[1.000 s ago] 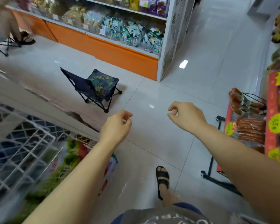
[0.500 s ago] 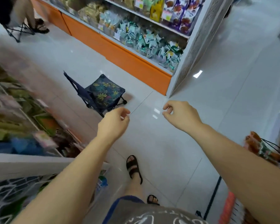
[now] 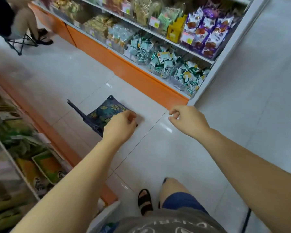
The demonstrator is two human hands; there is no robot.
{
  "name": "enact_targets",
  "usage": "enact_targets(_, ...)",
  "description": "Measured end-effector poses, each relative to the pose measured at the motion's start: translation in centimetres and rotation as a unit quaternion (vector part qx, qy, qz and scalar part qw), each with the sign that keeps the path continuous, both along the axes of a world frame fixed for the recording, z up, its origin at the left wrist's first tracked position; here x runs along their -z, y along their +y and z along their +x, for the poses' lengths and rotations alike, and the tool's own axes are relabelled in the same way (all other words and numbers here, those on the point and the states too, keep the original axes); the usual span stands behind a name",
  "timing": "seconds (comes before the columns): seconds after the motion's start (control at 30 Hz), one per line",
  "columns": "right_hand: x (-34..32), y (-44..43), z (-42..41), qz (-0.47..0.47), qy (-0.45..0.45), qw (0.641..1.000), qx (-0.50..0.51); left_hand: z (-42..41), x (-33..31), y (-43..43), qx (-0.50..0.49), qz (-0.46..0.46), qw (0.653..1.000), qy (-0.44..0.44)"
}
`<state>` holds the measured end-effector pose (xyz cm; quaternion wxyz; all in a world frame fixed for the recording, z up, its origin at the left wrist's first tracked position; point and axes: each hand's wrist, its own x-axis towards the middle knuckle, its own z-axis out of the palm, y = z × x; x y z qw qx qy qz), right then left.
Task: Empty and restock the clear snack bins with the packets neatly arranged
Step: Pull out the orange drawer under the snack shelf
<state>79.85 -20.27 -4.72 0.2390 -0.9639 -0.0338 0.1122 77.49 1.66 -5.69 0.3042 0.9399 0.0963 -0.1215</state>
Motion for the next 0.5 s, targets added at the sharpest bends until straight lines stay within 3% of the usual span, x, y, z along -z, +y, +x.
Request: enact_targets(0.5, 1.0, 0.6, 24.8, -0.042, 0.021, 0.995, -0.087, 19.2, 1.5, 3.1, -0.093, -0.033, 0.995, -0.028)
